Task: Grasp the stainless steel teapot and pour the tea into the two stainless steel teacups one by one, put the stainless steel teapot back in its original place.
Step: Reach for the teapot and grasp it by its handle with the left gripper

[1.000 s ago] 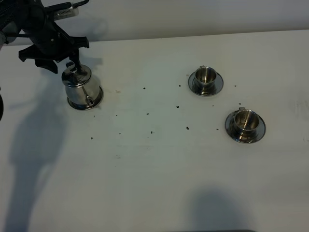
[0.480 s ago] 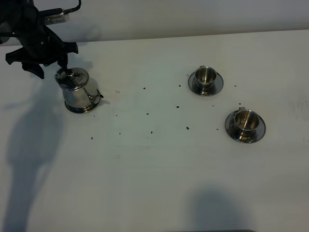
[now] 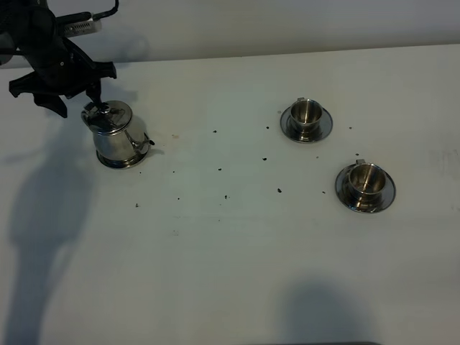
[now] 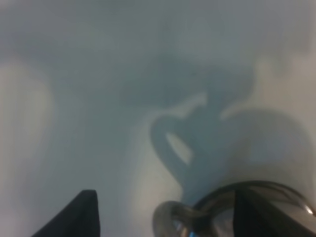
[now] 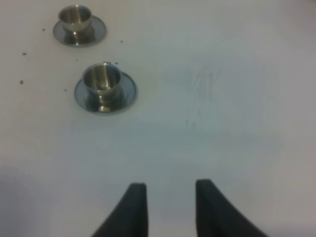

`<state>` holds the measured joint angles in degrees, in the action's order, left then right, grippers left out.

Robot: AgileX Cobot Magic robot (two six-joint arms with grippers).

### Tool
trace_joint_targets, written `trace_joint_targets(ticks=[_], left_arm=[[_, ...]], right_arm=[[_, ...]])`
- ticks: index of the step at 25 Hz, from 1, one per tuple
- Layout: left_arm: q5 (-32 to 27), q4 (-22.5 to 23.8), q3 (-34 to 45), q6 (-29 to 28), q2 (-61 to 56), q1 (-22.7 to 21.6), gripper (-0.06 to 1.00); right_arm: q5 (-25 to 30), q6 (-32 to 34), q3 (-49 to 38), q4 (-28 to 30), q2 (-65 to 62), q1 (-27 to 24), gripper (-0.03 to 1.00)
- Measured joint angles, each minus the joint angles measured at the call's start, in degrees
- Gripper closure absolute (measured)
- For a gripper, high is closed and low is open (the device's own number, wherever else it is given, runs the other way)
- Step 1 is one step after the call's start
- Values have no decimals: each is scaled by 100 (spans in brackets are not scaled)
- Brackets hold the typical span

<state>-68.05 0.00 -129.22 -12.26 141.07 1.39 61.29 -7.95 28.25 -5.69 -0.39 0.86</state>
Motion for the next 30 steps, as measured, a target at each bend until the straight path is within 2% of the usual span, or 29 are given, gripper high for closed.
trace_joint_targets(ticks=[15, 30], left_arm=[[0, -132, 174, 171, -23, 0, 35], [0, -106, 1047, 221, -453, -283, 35]], right_arm=[[0, 0, 0, 0, 0, 0, 73], [0, 0, 0, 0, 0, 0, 73]])
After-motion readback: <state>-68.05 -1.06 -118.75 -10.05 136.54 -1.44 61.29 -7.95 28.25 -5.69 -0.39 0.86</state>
